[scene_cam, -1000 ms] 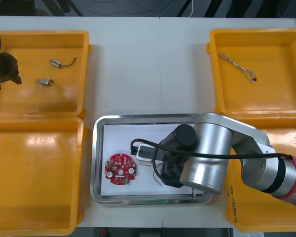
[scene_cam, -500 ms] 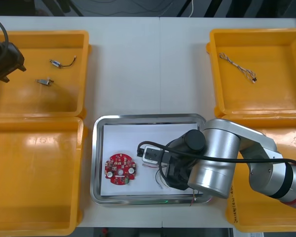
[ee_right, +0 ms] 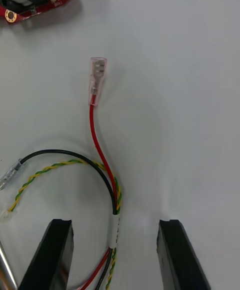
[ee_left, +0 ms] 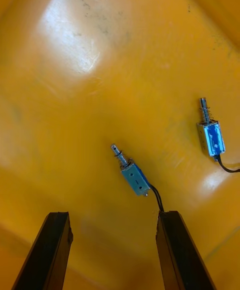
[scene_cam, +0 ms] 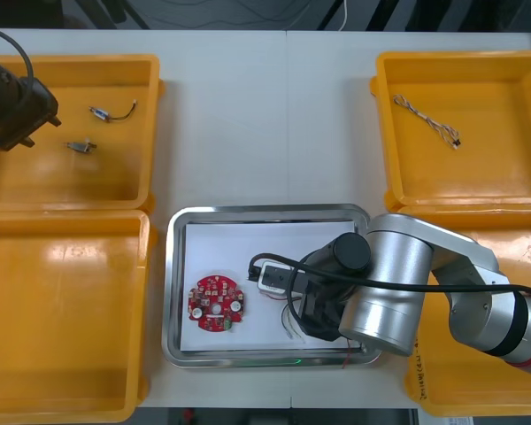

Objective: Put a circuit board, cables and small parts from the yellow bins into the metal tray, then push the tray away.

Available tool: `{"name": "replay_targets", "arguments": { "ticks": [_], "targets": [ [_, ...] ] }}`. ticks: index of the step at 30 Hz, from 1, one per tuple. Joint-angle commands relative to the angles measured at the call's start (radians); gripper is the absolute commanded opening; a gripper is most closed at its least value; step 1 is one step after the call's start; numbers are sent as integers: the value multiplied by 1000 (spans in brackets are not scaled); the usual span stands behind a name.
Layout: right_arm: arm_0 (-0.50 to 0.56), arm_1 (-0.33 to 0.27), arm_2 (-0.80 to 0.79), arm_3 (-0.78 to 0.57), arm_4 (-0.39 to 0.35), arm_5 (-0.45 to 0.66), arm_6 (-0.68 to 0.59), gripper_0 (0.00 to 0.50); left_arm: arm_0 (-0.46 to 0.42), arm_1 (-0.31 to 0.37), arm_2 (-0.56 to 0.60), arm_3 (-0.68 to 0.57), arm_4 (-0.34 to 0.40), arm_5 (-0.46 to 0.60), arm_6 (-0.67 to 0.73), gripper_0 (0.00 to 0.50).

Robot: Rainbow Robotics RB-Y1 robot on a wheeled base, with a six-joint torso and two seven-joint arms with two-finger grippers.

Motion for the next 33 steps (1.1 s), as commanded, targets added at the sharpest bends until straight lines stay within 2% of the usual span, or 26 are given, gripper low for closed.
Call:
{"name": "replay_targets", "arguments": {
  "ticks": [1, 5, 12, 16, 18, 20, 25, 33],
  "targets": [
    [8, -13, 15, -75, 42, 20, -60, 500, -49, -32, 32, 28, -17, -45, 120, 500],
    [8, -11, 7, -144, 72, 88, -71, 500, -52, -49, 32, 56, -23, -68, 130, 500],
    [-1, 1, -85, -250, 46, 229, -85, 500, -78, -76, 15, 142, -37, -114, 136, 500],
    [-24, 18, -195, -290, -18, 344, -99, 500, -107, -93, -17, 223, -45, -182, 139, 500],
    [-28, 21, -220, -291, -37, 365, -102, 500, -112, -93, -26, 234, -46, -194, 139, 500],
    [-51, 26, -309, -293, -96, 442, -111, 500, -123, -99, -44, 268, -51, -228, 145, 500],
    [-85, 15, -468, -293, -173, 455, -129, 500, -123, -104, -84, 295, -59, -249, 151, 500],
    [-113, -48, -638, -258, -227, 455, -138, 500, -123, -110, -121, 323, -60, -263, 159, 500]
  ]
}}
